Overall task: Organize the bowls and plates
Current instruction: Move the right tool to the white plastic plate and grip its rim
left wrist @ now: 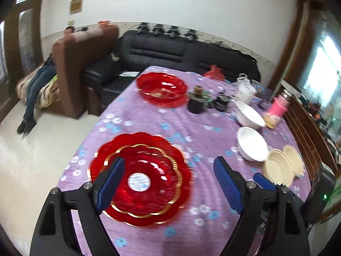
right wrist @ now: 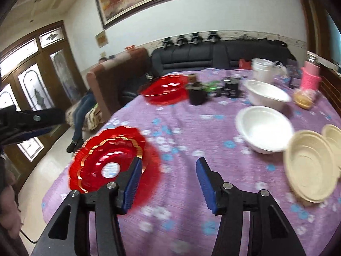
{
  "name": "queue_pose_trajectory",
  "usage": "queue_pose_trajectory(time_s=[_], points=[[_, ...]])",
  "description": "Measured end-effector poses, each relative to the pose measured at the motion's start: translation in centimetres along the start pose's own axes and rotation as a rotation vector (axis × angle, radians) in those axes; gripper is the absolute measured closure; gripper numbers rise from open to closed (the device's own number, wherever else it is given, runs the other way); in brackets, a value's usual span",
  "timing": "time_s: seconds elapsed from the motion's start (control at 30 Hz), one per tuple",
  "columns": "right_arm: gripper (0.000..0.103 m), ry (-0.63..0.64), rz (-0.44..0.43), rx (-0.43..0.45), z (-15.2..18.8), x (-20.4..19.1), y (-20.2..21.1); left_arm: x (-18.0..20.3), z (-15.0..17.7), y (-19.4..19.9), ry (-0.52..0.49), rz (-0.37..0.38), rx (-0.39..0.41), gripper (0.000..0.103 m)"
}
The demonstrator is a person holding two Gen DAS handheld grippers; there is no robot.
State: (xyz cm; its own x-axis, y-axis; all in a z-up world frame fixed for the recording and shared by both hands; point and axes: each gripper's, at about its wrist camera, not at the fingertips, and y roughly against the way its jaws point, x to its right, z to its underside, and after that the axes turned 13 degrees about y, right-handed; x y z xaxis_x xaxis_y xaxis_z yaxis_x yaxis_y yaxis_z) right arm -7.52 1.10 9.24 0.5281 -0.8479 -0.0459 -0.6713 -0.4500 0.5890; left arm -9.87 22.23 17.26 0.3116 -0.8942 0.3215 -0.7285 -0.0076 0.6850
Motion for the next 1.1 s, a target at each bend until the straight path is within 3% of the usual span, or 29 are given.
queue_pose_trajectory(time_s=[0.33, 0.5, 0.7, 0.9, 1.0, 1.1], points=[[0.046, -0.182, 0.248, 0.019, 3.9, 13.6, 8.2, 5.9, 3.0, -2.8, -0.049, 0.085, -0.105, 0.015], [0.046, -0.239, 0.294, 0.012, 5.0, 17.1, 10.0, 8.3, 4.5, -5.0, -0.061, 0.117, -0.186, 0.015], [0.046, -0.245, 0.254, -0.006, 3.7, 19.4, 9.7, 10.4, 4.8, -6.3, -0.107, 0.106, -0.220, 0.015], [0.046, -0.150, 0.216, 0.000, -3.0, 20.3, 8.6, 12.4, 2.4, -6.0, -0.145, 0.098, -0.200, 0.015], [0.042, -0.097, 0.160, -0.061, -6.6, 20.7, 6.3, 13.9, 0.1, -6.4, -0.140, 0.116, -0.182, 0.015], [0.041, -0.095, 0.100, -0.167, -7.8, 21.6, 2.4, 15.6, -1.6, -9.4, -0.141, 0.111, -0.210, 0.015]])
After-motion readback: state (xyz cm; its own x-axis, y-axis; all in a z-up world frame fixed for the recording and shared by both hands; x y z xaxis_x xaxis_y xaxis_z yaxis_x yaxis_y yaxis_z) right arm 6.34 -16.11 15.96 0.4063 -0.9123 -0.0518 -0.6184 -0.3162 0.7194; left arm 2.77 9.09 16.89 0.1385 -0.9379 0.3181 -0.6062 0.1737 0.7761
